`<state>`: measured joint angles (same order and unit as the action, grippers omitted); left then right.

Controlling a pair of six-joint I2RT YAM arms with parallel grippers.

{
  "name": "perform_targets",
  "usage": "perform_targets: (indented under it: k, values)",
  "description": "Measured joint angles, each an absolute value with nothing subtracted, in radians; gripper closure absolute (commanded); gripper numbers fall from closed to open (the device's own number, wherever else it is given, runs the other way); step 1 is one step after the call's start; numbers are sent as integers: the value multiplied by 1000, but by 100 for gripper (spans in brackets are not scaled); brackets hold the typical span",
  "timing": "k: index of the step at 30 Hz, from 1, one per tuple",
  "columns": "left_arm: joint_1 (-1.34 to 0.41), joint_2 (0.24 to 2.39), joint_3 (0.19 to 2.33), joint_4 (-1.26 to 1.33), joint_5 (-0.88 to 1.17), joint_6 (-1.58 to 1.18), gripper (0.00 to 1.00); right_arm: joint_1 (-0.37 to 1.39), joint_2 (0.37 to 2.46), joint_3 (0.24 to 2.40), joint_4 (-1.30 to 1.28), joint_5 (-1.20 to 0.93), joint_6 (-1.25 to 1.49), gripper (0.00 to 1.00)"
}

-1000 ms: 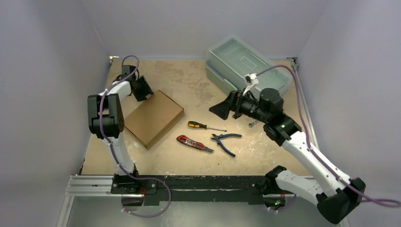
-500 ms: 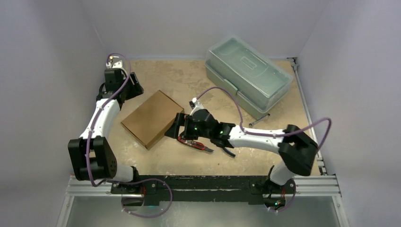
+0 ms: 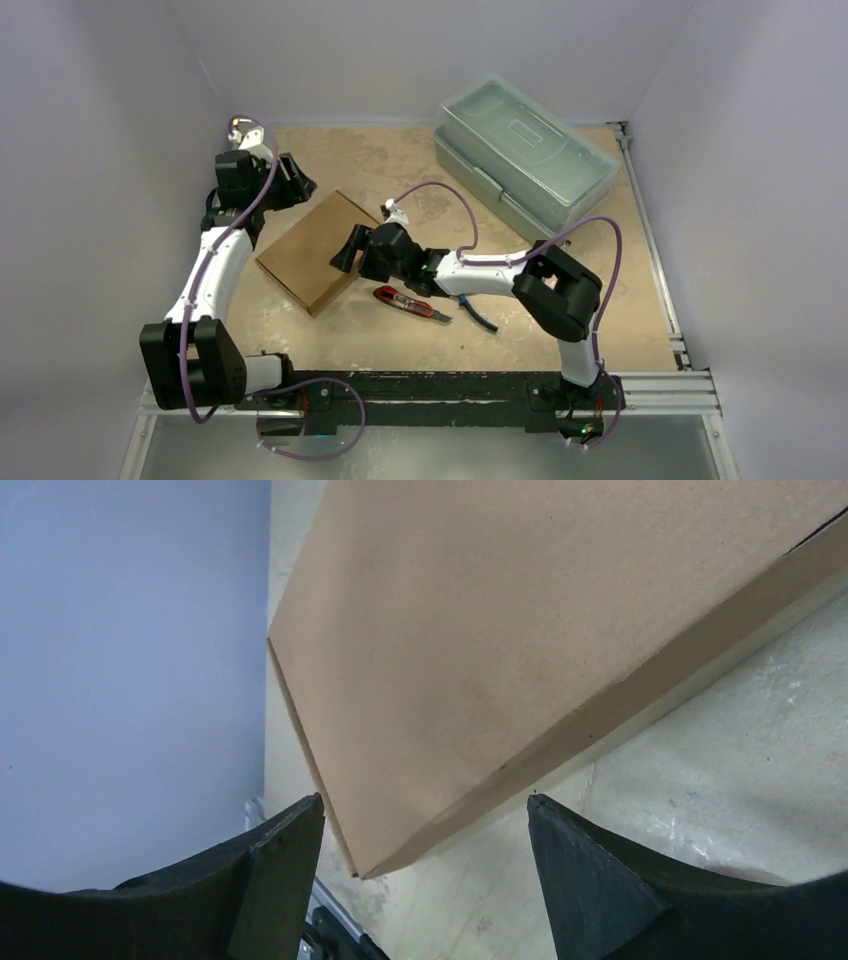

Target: Unpack the express box

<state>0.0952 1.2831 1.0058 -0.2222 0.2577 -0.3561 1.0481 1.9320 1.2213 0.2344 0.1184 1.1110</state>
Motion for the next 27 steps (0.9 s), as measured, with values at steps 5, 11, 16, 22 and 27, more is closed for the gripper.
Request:
perform_targets:
  k: [5, 11, 16, 22, 27]
  values:
    - [79, 1282, 999, -197, 359, -356, 44, 1045, 1982, 1268, 229, 154, 1145, 26]
    - [43, 1282, 999, -196, 381, -348, 47, 1011, 2074, 1371, 184, 169, 1158, 52]
    - [38, 1291, 1000, -207, 375, -347, 51, 906, 2146, 1433, 176, 108, 1112, 53]
    - [90, 1344, 1002, -210, 356, -356, 45, 764, 2272, 1716, 27, 3, 912, 44]
    - [179, 1422, 1002, -208, 347, -393, 43, 717, 2249, 1756, -80, -31, 749, 21]
